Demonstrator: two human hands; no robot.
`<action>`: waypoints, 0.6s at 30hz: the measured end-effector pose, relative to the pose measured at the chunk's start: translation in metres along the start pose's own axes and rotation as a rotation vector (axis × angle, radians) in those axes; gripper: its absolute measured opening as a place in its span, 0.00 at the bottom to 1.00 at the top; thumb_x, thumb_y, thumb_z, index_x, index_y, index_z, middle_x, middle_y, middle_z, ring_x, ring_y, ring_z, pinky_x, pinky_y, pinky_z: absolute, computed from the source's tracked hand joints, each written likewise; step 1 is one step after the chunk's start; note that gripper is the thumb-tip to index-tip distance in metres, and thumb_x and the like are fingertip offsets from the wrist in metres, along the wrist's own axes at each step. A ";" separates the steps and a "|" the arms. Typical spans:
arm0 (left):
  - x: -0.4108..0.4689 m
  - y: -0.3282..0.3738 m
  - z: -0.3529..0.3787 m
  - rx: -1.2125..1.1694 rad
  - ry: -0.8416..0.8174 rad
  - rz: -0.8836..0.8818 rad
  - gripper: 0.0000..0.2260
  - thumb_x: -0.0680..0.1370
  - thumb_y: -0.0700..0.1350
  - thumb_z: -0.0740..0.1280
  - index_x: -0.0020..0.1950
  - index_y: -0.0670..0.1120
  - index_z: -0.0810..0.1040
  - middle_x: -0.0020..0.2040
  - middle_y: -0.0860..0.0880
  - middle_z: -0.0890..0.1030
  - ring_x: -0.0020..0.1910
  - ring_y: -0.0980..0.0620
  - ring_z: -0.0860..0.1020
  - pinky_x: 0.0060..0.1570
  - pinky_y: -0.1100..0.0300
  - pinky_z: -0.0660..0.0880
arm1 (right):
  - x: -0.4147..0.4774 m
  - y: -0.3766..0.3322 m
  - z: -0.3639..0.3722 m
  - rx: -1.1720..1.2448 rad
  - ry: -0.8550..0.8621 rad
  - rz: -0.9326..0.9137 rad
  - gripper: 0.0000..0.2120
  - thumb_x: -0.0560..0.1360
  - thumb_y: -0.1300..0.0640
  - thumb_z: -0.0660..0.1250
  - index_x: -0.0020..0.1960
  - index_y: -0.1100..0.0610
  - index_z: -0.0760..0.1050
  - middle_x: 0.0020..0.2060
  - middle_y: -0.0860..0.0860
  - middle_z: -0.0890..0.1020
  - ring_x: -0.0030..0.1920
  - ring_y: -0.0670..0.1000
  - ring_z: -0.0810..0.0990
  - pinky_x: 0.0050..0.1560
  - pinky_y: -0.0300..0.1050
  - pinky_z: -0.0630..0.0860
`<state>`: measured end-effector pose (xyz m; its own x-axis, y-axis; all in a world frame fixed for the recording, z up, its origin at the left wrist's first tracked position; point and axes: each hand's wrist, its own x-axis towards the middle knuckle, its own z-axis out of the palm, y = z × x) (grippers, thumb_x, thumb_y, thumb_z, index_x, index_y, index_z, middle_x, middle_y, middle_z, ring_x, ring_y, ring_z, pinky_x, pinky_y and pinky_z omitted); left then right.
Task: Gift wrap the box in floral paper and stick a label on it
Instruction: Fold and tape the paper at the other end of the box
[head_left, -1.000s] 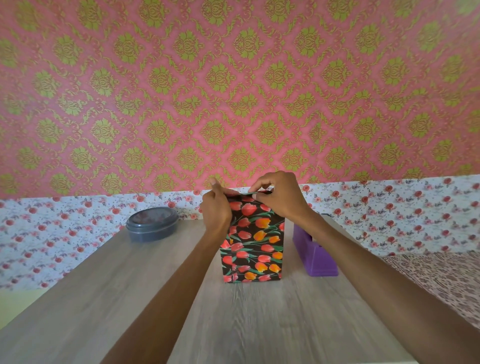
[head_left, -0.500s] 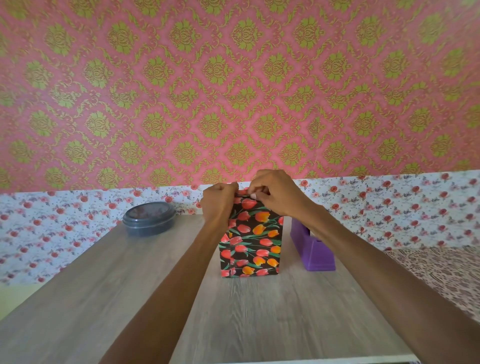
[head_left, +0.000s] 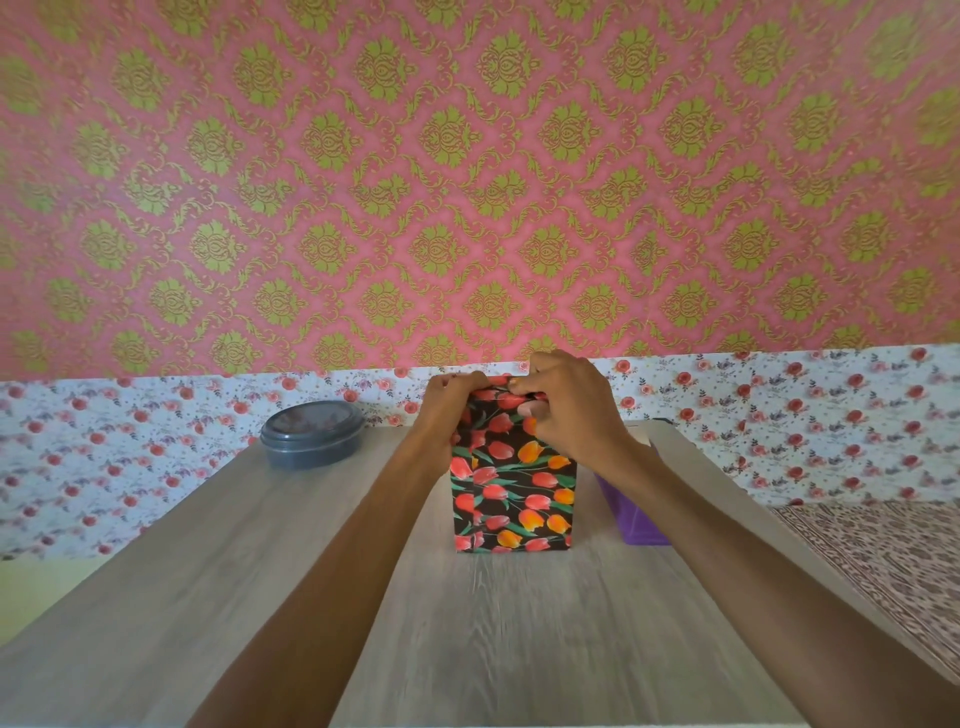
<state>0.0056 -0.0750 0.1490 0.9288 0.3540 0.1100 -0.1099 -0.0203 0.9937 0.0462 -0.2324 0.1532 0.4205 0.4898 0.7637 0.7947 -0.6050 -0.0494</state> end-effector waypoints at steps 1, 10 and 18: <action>-0.002 -0.001 -0.003 -0.002 -0.055 -0.042 0.09 0.75 0.50 0.69 0.49 0.45 0.81 0.40 0.48 0.86 0.36 0.51 0.84 0.35 0.60 0.77 | -0.003 -0.001 0.002 -0.014 0.029 -0.011 0.11 0.65 0.64 0.78 0.47 0.56 0.86 0.33 0.48 0.72 0.36 0.50 0.69 0.34 0.39 0.59; -0.004 -0.017 -0.001 -0.180 -0.070 0.018 0.17 0.70 0.41 0.73 0.57 0.38 0.75 0.50 0.42 0.84 0.49 0.42 0.83 0.52 0.49 0.80 | -0.032 0.006 0.017 0.017 0.202 0.032 0.18 0.63 0.69 0.77 0.50 0.56 0.85 0.38 0.48 0.78 0.40 0.54 0.75 0.41 0.45 0.65; -0.017 -0.051 0.006 -0.234 -0.157 0.011 0.10 0.76 0.46 0.72 0.55 0.50 0.75 0.42 0.49 0.84 0.41 0.50 0.84 0.36 0.58 0.79 | -0.077 0.011 0.035 -0.148 0.230 -0.095 0.27 0.51 0.67 0.78 0.51 0.56 0.84 0.46 0.48 0.82 0.47 0.53 0.77 0.43 0.46 0.65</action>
<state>-0.0024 -0.0857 0.0965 0.9684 0.2055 0.1410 -0.1825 0.1994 0.9628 0.0376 -0.2549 0.0714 0.2232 0.4033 0.8874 0.7458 -0.6568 0.1110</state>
